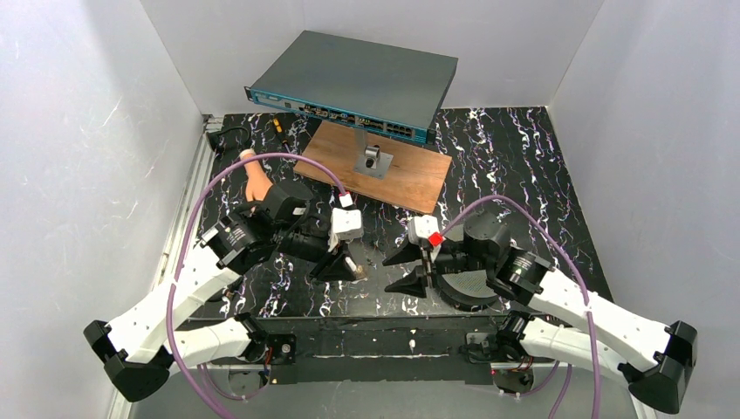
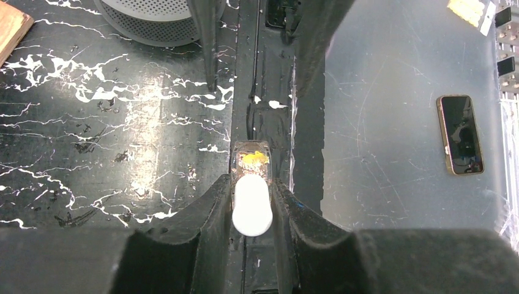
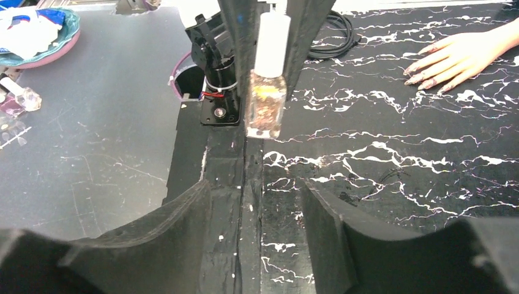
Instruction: Paint the nails
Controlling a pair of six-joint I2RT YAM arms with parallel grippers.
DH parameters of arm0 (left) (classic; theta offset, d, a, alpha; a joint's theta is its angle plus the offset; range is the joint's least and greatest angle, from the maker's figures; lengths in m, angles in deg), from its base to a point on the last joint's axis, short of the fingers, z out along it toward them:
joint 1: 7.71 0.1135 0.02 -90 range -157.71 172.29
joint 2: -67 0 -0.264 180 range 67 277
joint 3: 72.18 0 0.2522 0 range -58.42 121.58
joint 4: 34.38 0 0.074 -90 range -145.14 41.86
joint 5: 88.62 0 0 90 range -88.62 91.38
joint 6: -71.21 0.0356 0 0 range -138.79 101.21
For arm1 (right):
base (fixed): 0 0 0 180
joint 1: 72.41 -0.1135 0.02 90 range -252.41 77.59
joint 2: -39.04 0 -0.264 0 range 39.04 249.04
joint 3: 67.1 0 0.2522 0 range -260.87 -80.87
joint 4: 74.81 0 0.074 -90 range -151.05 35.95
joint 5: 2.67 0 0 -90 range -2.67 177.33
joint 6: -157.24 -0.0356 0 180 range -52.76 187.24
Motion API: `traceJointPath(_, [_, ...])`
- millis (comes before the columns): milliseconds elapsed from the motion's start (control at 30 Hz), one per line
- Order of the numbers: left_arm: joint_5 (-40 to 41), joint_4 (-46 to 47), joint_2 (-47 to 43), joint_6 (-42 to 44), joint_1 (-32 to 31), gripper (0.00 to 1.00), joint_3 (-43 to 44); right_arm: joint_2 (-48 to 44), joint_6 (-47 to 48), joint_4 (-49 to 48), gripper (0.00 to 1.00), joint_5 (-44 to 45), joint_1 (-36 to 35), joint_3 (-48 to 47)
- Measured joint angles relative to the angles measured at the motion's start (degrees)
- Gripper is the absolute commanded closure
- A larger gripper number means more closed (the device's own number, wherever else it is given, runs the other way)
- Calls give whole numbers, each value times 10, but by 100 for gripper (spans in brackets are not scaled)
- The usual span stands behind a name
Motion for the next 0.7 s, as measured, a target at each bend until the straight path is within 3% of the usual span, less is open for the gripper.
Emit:
traceJointPath(167, [2,-5,0,7,-15,100,0,52,9,-9,46,-1,0,-27])
traceJointPath(700, [28,-3,9,11,-36,100,0,101,-11,-54,42,-44,-5,-44])
